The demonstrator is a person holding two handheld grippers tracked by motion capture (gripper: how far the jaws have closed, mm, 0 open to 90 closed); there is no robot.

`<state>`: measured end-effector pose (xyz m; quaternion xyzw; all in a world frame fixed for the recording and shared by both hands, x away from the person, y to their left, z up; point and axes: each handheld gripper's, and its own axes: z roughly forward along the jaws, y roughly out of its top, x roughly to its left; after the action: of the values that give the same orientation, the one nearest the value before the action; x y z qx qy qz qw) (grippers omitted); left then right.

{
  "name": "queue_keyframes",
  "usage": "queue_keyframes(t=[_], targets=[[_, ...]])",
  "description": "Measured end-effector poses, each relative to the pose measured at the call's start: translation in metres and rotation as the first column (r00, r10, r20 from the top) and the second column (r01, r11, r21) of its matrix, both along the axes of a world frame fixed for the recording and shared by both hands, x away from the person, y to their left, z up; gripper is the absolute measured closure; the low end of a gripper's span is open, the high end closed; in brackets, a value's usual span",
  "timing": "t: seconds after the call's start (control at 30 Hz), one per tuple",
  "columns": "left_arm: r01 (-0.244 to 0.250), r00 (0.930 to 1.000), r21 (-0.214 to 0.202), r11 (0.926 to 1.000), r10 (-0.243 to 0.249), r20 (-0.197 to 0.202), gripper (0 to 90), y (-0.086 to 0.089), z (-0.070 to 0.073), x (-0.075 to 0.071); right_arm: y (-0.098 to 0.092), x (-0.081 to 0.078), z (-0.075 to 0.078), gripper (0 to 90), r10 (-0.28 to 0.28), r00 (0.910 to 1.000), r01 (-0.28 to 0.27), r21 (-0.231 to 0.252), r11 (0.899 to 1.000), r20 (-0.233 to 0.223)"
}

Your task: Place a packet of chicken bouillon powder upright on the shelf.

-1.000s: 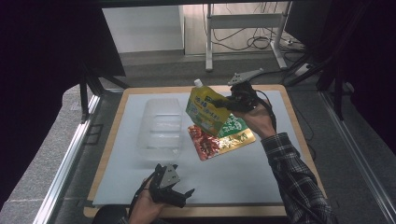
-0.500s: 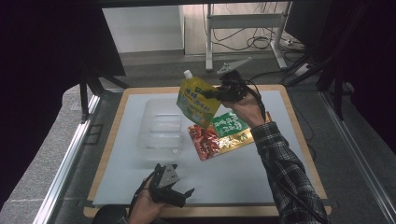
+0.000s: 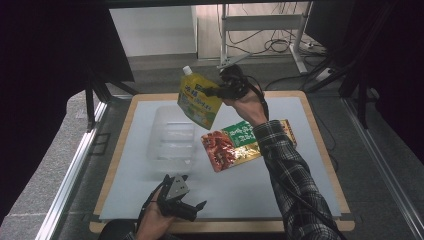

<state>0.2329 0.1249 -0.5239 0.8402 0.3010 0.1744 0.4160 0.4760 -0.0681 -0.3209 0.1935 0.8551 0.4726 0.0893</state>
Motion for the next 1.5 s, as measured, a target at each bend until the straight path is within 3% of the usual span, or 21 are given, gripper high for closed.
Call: queue_keyframes(t=[0.53, 0.93, 1.23, 1.5], targets=[[-0.01, 0.9998, 0.0, 0.9999, 0.01, 0.019, 0.0, 0.005, 0.002, -0.002, 0.035, 0.019, -0.008, 89.0, 0.003, 1.0, -0.003, -0.009, 1.0, 0.006], [-0.029, 0.9995, -0.021, 0.9994, 0.03, 0.015, 0.0, 0.013, 0.004, -0.003, 0.057, 0.029, -0.025, 89.0, 0.014, 0.9997, -0.014, -0.021, 1.0, -0.018], [-0.028, 0.9995, -0.02, 0.9994, 0.028, 0.013, 0.0, 0.012, 0.003, -0.003, 0.071, 0.032, -0.029, 89.0, 0.047, 0.9985, -0.049, -0.057, 0.997, -0.028], [-0.027, 0.9996, -0.018, 0.9995, 0.028, 0.011, 0.0, 0.013, 0.003, -0.003, 0.09, 0.035, -0.045, 88.7, 0.057, 0.9975, -0.062, -0.144, 0.988, -0.041]])
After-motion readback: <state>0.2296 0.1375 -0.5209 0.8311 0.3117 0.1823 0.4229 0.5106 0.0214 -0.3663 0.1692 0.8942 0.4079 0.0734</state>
